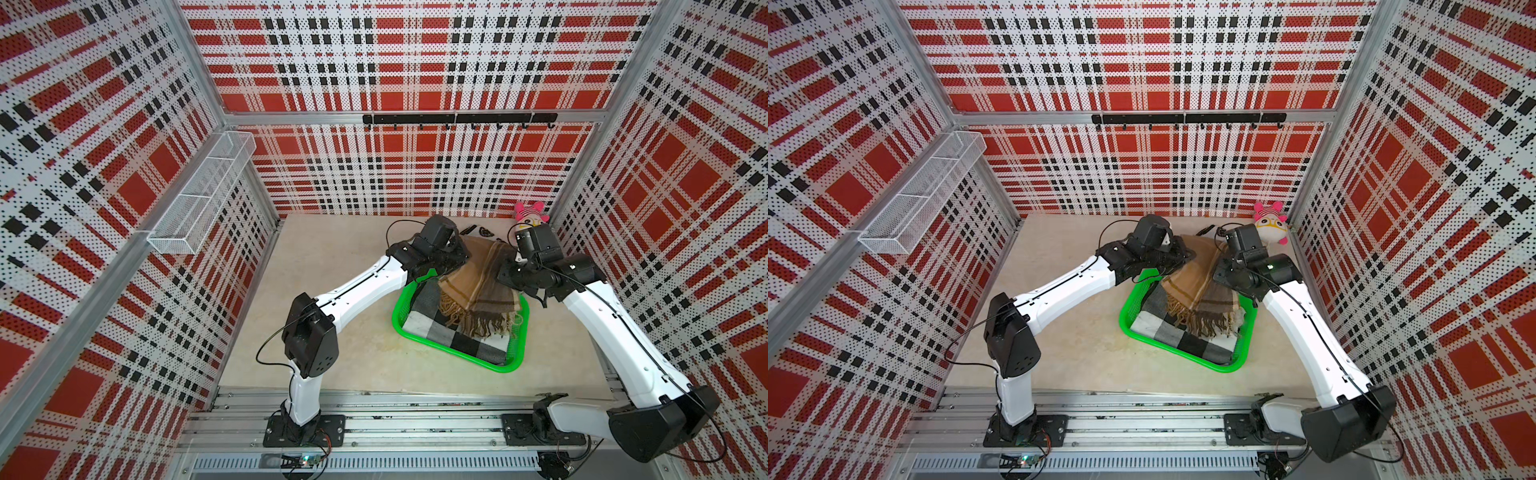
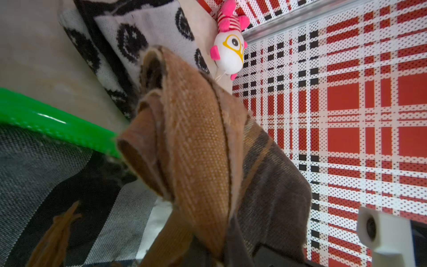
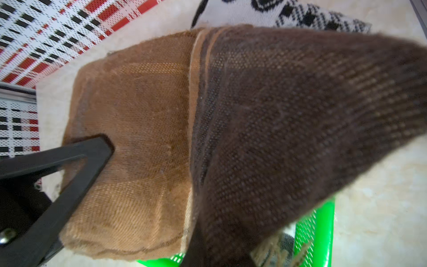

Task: Put the folded scarf in the basket
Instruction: Place the scarf in the basket.

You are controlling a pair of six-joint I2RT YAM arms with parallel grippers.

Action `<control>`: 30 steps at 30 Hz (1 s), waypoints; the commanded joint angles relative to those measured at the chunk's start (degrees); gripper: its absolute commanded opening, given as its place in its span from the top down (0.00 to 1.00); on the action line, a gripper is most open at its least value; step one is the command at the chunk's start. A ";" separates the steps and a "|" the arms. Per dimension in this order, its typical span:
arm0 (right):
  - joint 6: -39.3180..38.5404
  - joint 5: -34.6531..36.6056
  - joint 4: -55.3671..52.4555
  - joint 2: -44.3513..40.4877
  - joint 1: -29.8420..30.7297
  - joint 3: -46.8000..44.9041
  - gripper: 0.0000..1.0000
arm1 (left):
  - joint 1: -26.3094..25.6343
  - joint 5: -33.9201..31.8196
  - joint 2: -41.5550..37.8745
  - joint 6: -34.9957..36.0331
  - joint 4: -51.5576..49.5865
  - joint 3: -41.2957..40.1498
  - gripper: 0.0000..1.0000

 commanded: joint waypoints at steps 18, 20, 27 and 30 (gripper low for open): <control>5.87 -2.93 7.89 -0.92 6.57 -20.42 1.00 | 0.95 -5.49 -8.43 1.17 3.42 -20.16 1.00; 6.29 -2.76 8.31 -0.70 6.79 -21.44 1.00 | 1.37 -5.09 -8.43 1.36 3.29 -21.16 1.00; 7.16 -0.49 8.74 0.32 7.25 -24.28 1.00 | 1.63 -7.66 -8.30 2.71 3.29 -24.37 1.00; 7.64 1.81 9.70 2.04 7.23 -25.79 1.00 | 2.40 -8.17 -6.61 4.09 3.31 -25.60 1.00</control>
